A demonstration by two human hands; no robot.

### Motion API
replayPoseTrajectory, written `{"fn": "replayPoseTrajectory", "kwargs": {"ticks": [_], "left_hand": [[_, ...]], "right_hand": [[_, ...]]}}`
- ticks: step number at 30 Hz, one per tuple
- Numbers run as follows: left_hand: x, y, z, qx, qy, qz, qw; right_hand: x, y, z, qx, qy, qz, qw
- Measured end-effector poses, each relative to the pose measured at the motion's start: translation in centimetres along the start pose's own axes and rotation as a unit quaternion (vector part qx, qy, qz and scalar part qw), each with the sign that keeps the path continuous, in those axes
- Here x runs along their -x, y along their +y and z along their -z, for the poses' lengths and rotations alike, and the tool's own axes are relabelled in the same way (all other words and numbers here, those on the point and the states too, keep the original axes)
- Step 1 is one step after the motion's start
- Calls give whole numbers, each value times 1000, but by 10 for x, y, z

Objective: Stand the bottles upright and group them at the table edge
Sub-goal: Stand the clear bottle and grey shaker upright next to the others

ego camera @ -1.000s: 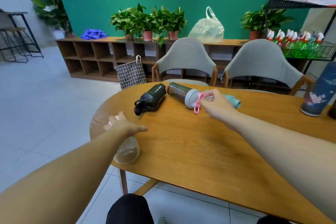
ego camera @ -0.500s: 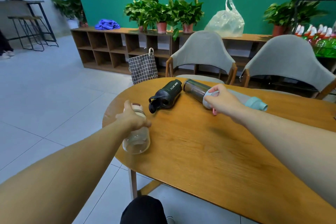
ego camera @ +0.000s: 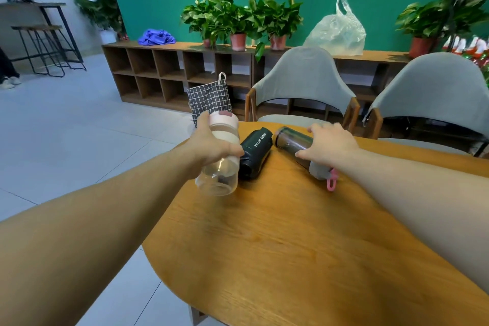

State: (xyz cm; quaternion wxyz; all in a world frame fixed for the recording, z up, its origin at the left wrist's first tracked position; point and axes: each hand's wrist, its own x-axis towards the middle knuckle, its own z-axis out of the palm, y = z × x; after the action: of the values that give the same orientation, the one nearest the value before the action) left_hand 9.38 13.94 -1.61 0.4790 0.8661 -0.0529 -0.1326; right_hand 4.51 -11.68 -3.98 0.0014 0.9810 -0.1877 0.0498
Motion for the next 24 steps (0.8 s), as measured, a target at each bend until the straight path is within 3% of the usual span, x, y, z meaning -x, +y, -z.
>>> {"fn": "replayPoseTrajectory", "kwargs": {"ticks": [2, 9, 15, 24], "left_hand": [[-11, 6, -3, -3, -7, -11, 1000], [-40, 19, -17, 19, -36, -64, 997], [-45, 24, -26, 18, -50, -68, 996], [-21, 44, -31, 60, -45, -91, 993]], "right_hand": [[-15, -4, -6, 13, 5, 6, 1000], [-49, -15, -20, 22, -116, -59, 991], [-50, -12, -30, 8, -109, -75, 991], [-18, 11, 0, -148, -42, -45, 987]]}}
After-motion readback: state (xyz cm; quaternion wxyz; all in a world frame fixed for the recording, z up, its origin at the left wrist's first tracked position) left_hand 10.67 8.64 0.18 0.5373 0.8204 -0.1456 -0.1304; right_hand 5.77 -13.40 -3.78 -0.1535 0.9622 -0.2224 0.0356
